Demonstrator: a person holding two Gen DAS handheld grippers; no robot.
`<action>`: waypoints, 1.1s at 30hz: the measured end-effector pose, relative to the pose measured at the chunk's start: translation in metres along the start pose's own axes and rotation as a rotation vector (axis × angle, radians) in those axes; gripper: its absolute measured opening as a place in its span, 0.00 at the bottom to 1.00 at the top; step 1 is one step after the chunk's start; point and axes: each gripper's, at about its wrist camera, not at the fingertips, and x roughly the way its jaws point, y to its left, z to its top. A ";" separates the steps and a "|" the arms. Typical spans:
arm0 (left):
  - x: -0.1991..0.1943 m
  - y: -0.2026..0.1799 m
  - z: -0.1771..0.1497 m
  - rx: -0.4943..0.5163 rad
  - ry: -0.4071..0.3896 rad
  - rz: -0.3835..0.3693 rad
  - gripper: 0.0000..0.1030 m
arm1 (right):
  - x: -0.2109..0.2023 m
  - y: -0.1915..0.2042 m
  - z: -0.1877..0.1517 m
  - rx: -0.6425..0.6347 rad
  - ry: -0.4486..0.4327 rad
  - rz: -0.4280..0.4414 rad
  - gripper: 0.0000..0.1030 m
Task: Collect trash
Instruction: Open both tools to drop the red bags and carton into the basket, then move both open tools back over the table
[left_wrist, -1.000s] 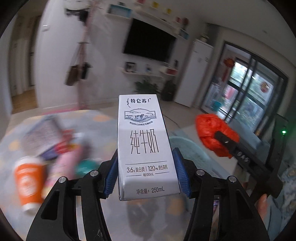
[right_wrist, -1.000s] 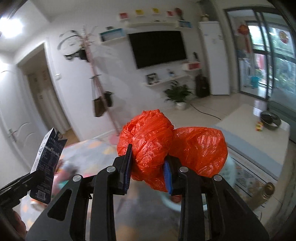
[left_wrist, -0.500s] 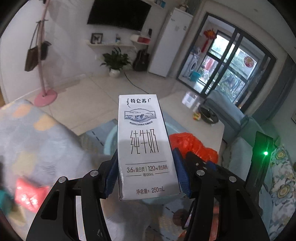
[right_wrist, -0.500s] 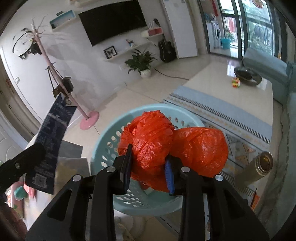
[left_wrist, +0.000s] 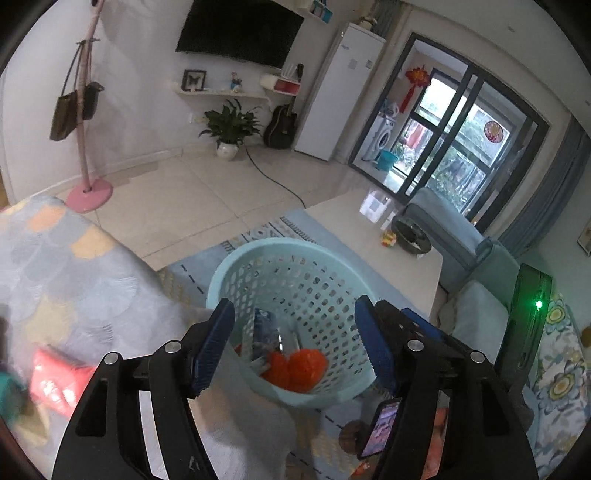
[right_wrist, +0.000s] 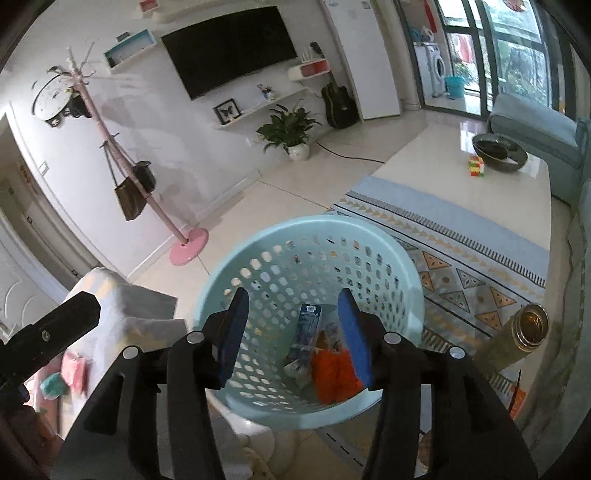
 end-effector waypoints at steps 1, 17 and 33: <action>-0.009 0.000 -0.001 0.002 -0.012 0.003 0.64 | -0.005 0.005 0.000 -0.009 -0.005 0.009 0.45; -0.180 0.044 -0.040 -0.118 -0.243 0.166 0.73 | -0.082 0.120 -0.018 -0.216 -0.087 0.216 0.52; -0.247 0.196 -0.097 -0.448 -0.154 0.514 0.75 | -0.075 0.270 -0.052 -0.416 0.012 0.418 0.55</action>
